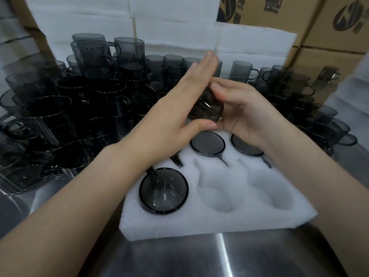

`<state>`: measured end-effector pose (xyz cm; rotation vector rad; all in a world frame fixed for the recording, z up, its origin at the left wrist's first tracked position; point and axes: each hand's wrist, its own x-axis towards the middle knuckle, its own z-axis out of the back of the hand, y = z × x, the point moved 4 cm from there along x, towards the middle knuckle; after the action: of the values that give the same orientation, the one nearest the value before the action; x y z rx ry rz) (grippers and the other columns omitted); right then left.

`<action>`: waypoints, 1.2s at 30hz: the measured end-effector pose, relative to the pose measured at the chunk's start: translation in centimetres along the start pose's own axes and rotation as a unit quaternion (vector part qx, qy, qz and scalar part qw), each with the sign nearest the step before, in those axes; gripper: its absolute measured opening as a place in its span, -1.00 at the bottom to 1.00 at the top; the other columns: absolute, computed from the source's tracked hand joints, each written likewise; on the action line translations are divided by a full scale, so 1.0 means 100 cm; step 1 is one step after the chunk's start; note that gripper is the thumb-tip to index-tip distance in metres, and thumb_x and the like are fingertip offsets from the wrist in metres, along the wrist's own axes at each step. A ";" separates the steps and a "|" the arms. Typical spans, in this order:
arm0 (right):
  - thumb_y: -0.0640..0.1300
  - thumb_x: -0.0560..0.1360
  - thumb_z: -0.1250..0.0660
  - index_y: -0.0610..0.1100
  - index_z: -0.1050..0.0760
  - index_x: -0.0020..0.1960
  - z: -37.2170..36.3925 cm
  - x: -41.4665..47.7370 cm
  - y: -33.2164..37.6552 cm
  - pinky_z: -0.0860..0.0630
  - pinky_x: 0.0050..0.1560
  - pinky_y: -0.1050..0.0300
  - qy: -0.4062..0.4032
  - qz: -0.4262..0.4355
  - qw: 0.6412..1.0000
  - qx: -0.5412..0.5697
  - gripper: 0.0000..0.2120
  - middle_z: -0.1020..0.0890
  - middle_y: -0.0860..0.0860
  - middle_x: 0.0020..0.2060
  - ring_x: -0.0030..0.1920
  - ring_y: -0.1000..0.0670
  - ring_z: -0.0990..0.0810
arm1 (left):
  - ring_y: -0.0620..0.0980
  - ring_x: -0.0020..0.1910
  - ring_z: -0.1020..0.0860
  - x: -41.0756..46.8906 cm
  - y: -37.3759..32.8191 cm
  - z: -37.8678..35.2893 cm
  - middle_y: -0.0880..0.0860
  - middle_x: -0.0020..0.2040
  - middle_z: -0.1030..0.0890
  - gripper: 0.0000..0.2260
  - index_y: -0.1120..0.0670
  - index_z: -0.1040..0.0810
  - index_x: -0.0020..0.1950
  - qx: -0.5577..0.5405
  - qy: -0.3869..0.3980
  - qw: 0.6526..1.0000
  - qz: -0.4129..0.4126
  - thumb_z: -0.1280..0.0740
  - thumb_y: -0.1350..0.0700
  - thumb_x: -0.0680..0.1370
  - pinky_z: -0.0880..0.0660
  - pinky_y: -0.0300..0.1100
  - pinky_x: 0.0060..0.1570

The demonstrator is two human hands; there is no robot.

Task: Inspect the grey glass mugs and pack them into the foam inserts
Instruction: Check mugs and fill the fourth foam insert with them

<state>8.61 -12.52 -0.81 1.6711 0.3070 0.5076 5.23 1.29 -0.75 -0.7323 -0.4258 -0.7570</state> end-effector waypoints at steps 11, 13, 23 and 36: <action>-0.24 0.63 -0.19 -0.24 -0.43 0.31 0.004 0.007 -0.003 -0.62 -0.23 -0.03 -0.059 -0.007 0.998 0.024 -0.73 -0.53 -0.28 0.07 0.02 -0.21 -0.55 | 0.11 0.57 -0.01 0.002 -0.010 -0.003 0.11 0.57 -0.15 -0.29 0.14 -0.21 0.53 0.070 0.020 0.994 -0.087 -0.46 0.28 0.45 0.01 -0.25 0.52; -0.17 0.64 -0.18 -0.24 -0.45 0.32 0.003 0.008 -0.005 -0.63 -0.07 -0.09 -0.053 -0.021 0.998 0.017 -0.71 -0.56 -0.30 0.18 0.14 -0.22 -0.58 | 0.11 0.57 -0.01 0.001 -0.011 -0.002 0.10 0.57 -0.14 -0.30 0.11 -0.25 0.52 0.071 0.010 0.994 -0.084 -0.46 0.29 0.45 -0.01 -0.22 0.52; -0.07 0.67 -0.04 -0.11 -0.44 0.36 -0.004 0.004 -0.007 -0.46 0.28 -0.24 0.005 -0.027 0.999 0.021 -0.65 -0.58 -0.13 0.27 0.28 -0.11 -0.55 | 0.02 0.54 -0.19 0.000 -0.005 0.001 0.09 0.55 -0.24 -0.33 0.07 -0.34 0.48 0.040 -0.037 0.997 -0.049 -0.49 0.21 0.41 -0.14 -0.18 0.50; -0.02 0.42 -0.34 -0.24 -0.44 0.31 -0.009 -0.003 -0.001 -0.62 -0.31 0.16 0.065 0.022 0.997 -0.022 -0.48 -0.66 -0.12 -0.09 -0.20 -0.06 -0.68 | -0.25 0.17 -0.54 -0.007 0.009 0.015 -0.17 0.20 -0.54 -0.45 -0.03 -0.42 0.25 -0.128 -0.163 0.970 0.123 -0.52 -0.08 0.33 -0.48 -0.24 0.22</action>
<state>7.88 -11.83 -0.85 1.6071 0.3529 0.6536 5.27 3.16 -0.50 -1.1381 -0.5283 -0.4595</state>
